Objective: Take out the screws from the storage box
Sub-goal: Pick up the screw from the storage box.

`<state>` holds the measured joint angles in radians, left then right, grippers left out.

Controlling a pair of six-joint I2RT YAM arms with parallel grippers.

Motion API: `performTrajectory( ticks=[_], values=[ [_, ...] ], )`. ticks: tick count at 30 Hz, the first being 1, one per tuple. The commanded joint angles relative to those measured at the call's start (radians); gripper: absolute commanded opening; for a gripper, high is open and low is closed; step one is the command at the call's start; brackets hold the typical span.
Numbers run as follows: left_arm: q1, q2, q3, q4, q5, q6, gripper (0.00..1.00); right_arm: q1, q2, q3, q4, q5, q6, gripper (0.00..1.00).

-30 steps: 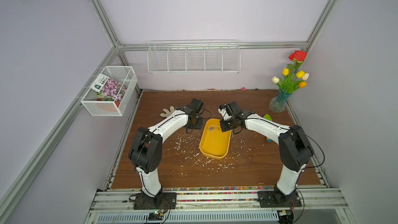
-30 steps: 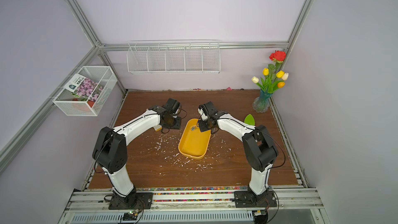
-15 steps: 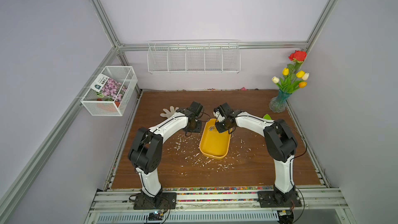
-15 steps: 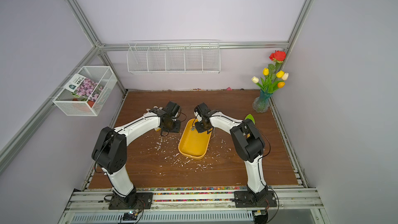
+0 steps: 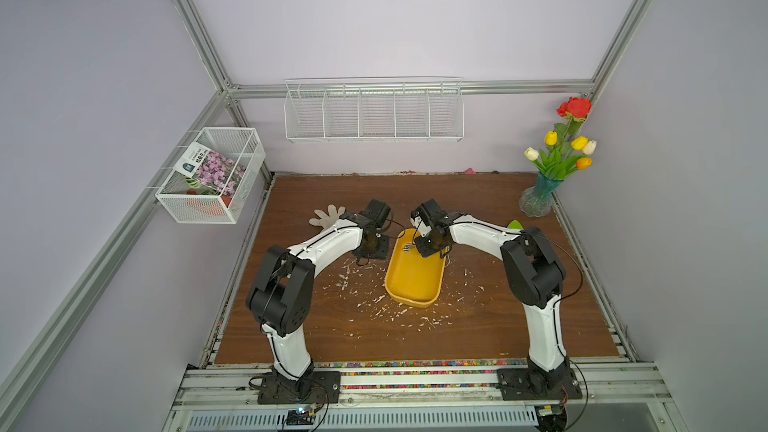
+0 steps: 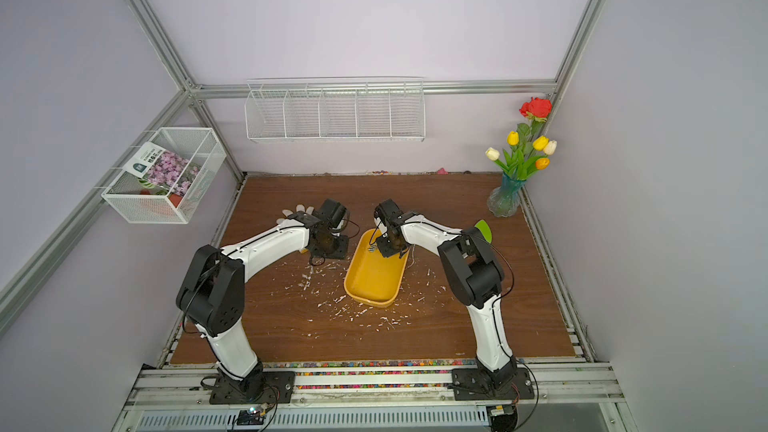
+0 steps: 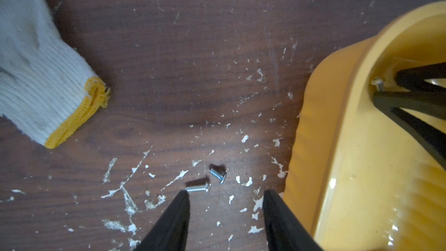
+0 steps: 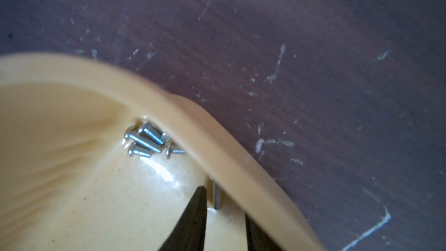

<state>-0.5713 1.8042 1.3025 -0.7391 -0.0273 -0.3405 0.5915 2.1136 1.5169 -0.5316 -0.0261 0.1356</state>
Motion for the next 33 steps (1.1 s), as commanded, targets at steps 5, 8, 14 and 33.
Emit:
performTrajectory(
  ticks=[5, 8, 14, 33],
  values=[
    [0.001, -0.034, -0.025, 0.012, 0.0, -0.009, 0.53, 0.014, 0.038, 0.006, -0.036, 0.021, -0.014, 0.29],
    [0.002, -0.036, -0.031, 0.014, -0.001, -0.011, 0.54, 0.013, 0.036, -0.015, -0.033, 0.027, -0.008, 0.26],
    [0.002, -0.037, -0.026, 0.009, -0.006, -0.008, 0.54, 0.018, 0.039, -0.023, -0.053, 0.037, -0.015, 0.06],
    [-0.016, -0.078, 0.207, -0.055, 0.093, 0.066, 0.53, -0.036, -0.309, -0.056, -0.105, -0.046, 0.084, 0.0]
  ],
)
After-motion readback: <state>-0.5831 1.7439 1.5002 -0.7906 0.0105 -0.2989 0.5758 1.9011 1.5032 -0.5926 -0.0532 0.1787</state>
